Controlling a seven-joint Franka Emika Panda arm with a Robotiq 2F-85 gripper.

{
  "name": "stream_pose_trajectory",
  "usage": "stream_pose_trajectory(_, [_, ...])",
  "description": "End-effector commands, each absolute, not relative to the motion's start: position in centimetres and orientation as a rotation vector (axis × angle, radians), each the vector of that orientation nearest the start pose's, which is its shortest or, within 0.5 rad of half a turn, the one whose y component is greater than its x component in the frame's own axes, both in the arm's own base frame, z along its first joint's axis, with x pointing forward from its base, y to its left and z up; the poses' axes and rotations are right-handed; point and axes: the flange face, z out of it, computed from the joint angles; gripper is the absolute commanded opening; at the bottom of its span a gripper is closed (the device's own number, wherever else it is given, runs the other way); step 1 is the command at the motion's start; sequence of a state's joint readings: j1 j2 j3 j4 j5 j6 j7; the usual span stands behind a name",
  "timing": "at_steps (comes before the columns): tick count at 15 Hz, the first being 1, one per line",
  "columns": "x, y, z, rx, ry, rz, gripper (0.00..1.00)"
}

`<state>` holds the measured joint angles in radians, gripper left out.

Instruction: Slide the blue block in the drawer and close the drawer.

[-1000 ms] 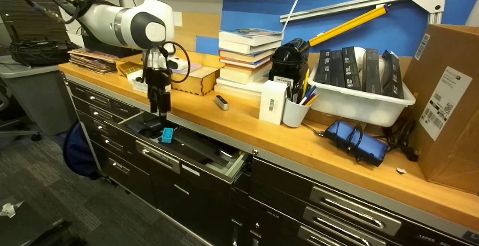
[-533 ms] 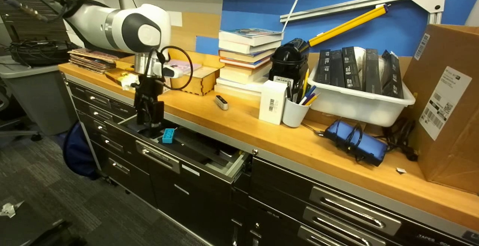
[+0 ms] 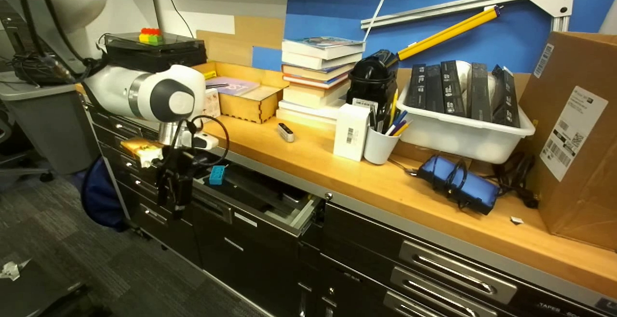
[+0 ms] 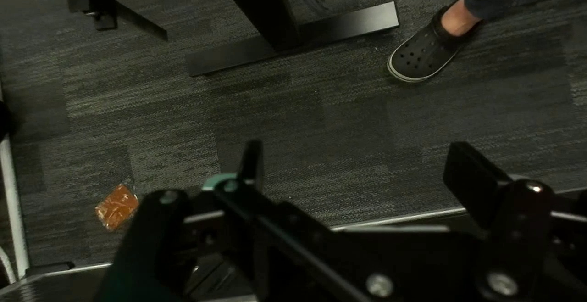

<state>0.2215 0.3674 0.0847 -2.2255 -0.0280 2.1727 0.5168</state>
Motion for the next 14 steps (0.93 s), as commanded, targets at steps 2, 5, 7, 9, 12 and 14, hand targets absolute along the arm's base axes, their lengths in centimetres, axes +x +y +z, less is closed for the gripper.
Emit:
stream_pose_trajectory(2, [50.5, 17.3, 16.0, -3.285, 0.479, 0.362, 1.0])
stream_pose_trajectory(5, [52.6, 18.3, 17.0, -3.308, 0.581, 0.174, 1.0])
stream_pose_trajectory(7, [54.3, 18.7, 17.9, -3.313, 0.649, 0.061, 1.0])
stream_pose_trajectory(9, [55.9, 19.1, 18.6, -3.318, 0.704, -0.017, 1.0])
stream_pose_trajectory(12, [57.6, 19.2, 19.0, -3.322, 0.774, -0.111, 1.0])
stream_pose_trajectory(14, [58.0, 19.1, 19.5, -3.312, 0.829, -0.163, 1.0])
